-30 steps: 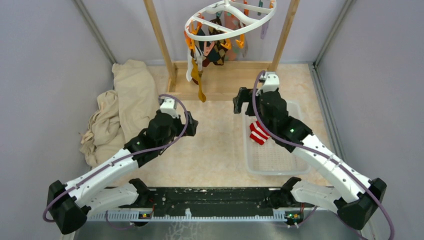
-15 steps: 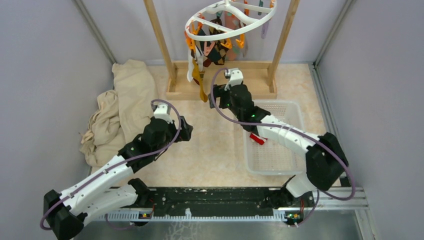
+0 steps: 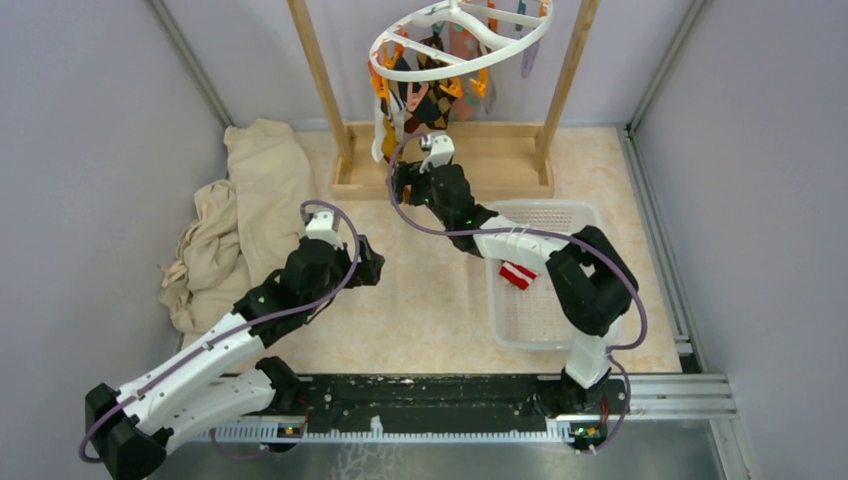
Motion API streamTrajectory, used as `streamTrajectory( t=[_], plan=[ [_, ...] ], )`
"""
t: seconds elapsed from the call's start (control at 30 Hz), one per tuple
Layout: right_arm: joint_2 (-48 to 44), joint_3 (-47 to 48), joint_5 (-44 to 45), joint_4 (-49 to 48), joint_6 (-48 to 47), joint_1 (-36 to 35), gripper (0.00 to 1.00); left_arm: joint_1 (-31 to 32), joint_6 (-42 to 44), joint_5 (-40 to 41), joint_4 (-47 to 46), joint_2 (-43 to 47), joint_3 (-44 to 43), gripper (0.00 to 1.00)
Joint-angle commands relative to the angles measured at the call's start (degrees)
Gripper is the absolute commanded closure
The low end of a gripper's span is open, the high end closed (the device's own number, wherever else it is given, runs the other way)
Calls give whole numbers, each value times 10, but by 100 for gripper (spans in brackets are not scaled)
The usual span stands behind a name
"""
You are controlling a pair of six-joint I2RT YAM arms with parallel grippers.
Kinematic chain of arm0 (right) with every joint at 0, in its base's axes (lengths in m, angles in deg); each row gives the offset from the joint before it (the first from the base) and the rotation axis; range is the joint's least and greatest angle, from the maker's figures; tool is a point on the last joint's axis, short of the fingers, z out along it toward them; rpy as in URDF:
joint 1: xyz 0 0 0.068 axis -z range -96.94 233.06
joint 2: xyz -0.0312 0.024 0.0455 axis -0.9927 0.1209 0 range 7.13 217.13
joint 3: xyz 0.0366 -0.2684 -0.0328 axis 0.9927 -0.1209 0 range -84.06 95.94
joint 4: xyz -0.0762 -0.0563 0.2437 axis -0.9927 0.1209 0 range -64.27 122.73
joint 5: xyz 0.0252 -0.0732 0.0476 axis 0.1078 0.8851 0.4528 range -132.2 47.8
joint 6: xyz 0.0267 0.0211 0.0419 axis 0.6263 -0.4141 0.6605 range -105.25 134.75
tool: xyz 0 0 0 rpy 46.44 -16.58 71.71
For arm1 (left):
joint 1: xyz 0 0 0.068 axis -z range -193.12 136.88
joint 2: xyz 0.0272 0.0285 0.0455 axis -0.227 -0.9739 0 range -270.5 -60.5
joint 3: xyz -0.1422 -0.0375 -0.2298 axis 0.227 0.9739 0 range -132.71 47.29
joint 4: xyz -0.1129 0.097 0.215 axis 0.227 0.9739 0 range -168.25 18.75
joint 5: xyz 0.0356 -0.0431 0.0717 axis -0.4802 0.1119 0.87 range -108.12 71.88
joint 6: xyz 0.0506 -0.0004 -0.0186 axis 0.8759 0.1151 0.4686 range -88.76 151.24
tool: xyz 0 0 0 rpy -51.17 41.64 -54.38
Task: Remove the socks clipped to the hanger
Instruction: Remove the sock from the hanger.
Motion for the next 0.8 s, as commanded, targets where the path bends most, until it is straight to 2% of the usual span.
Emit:
streamTrajectory(
  t=[0.0, 0.23, 0.37, 0.43, 0.57, 0.77],
  plan=[
    [38, 68, -11, -56, 21, -9, 19, -3, -1, -2, 12, 9, -9, 1],
    [87, 128, 2, -21, 31, -9, 31, -3, 3, 2, 19, 13, -17, 1],
    [98, 145, 3, 0, 31, -8, 49, -3, 2, -1, 20, 16, -17, 1],
    [99, 146, -2, 2, 33, -9, 52, -3, 1, -2, 21, 17, -16, 1],
    [88, 138, -13, 7, 36, -9, 66, -3, -1, -1, 23, 22, -13, 1],
    [50, 116, -34, 24, 39, -9, 96, -3, -1, -7, 18, 22, -12, 1]
  ],
)
